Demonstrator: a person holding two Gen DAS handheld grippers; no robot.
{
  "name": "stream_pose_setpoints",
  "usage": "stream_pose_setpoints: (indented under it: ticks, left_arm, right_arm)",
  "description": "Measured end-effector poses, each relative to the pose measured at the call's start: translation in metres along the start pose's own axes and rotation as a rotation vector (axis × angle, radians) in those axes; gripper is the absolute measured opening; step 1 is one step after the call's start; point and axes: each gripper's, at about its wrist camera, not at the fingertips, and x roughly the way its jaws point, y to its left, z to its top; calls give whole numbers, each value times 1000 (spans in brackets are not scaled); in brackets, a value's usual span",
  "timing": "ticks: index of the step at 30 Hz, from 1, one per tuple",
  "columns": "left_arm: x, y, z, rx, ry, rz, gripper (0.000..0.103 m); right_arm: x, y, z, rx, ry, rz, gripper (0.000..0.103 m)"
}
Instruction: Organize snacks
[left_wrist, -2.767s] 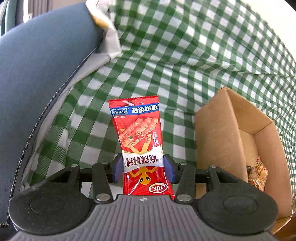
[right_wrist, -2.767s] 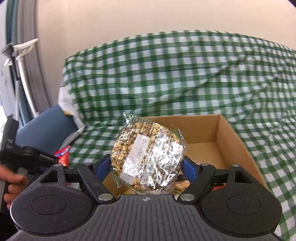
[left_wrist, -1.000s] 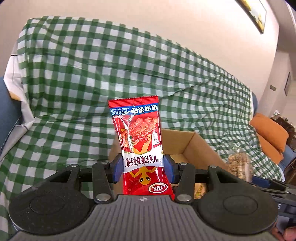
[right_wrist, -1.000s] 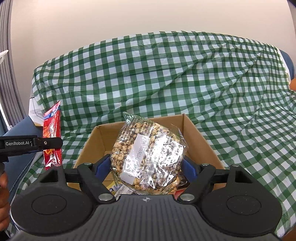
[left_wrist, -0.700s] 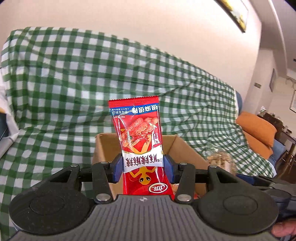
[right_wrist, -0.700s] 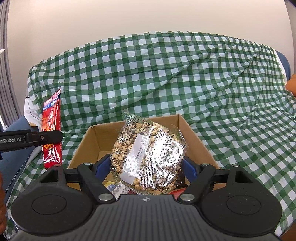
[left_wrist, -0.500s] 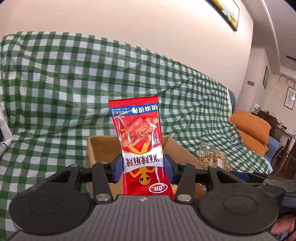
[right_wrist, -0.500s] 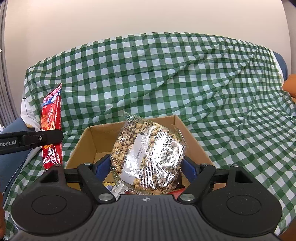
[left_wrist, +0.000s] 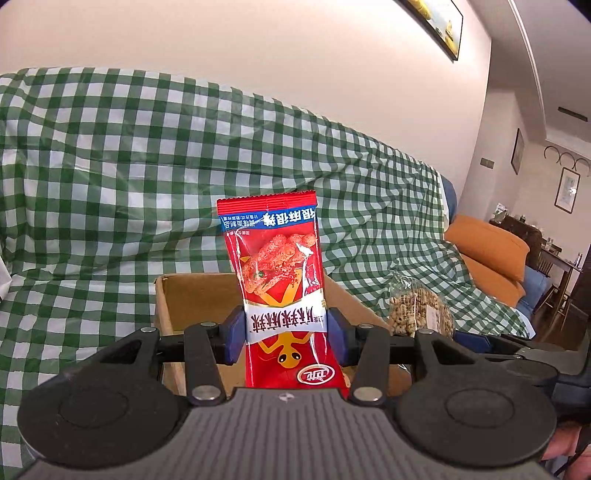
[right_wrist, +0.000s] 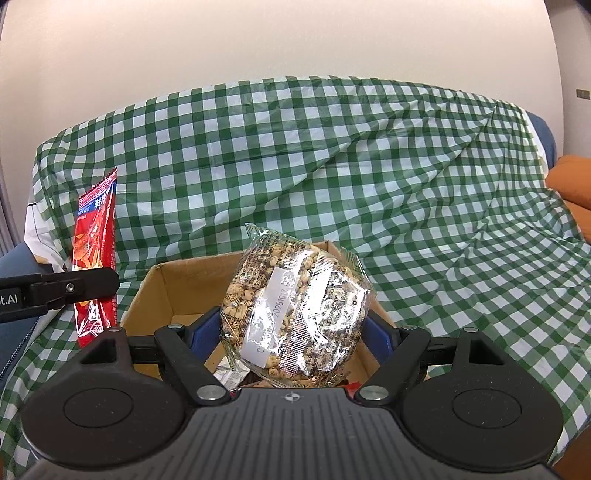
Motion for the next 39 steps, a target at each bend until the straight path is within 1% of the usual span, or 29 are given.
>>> stream_pose_setpoints:
  ticks: [2,4,5,6,7,9,11,14,16,19,21,26,27,28,29,30,32,33,36,38,39]
  left_arm:
    - [0,1,1,-3,0,-6,51]
    - [1,2,1,-19,9,-29,52]
    - [2,3,1,-29,16,-44,55]
    - [2,3,1,-35,18,-51,60]
    - [1,2,1,-32,13,-48,62]
    - [1,0,1,-20,8,-49,63]
    - [0,0,1,-18,6,-47,64]
    - [-1,0,0,-9,1,-35,68]
    - [-3,0,-1,0,-6,-16,75]
    - [-8,0,-4,11,-10,4,83]
    - [-13,-3,-7,19,-14,19,86]
    - [-32,-15,-21,15,-24,68,88]
    - [-35,-18,-23,21,-10,74,91]
    - [-37,-21,-24,27,-2,89,97]
    - [-39,-24,-26,29,5,104,100]
    - [-42,-25,-28,17,17,101,103]
    - [-45,-25,-31,-14,46,97,103]
    - [-46,-27,-32,-20,62,115,103]
    - [-45,-33,-39,-28,118,186,103]
    - [-41,-36,-47,-45,177,245,103]
    - [-39,-36,-51,-61,207,260,103]
  right_arm:
    - [-1,0,0,-5,-5,-5,81]
    - [-1,1,0,-8,-7,-6,81]
    - [-1,1,0,-9,-6,-7,81]
    - [-1,1,0,-9,-4,-7,83]
    - [-2,1,0,-9,-5,-6,89]
    - [-3,2,-1,-14,-8,-20,98]
    - [-4,2,-1,-22,-14,-29,99]
    - [-5,2,-1,-24,-10,-32,99]
    - [-8,1,-1,-30,-14,-35,99]
    - [-11,0,-1,-36,-18,-35,100]
    - [-15,-1,-2,-41,-21,-35,102]
    - [-26,-5,-8,-53,-14,-35,102]
    - [-29,-8,-9,-47,-10,-37,102]
    - [-31,-11,-10,-37,-3,-36,102]
    - [-33,-14,-12,-27,6,-35,102]
    - [-35,-18,-14,-19,21,-38,102]
    - [-38,-22,-18,-18,45,-51,102]
    - [-39,-23,-20,-25,60,-64,102]
    - [-41,-27,-25,-37,87,-79,102]
    - [-41,-31,-28,-31,103,-76,102]
    - [-39,-33,-29,-32,112,-78,102]
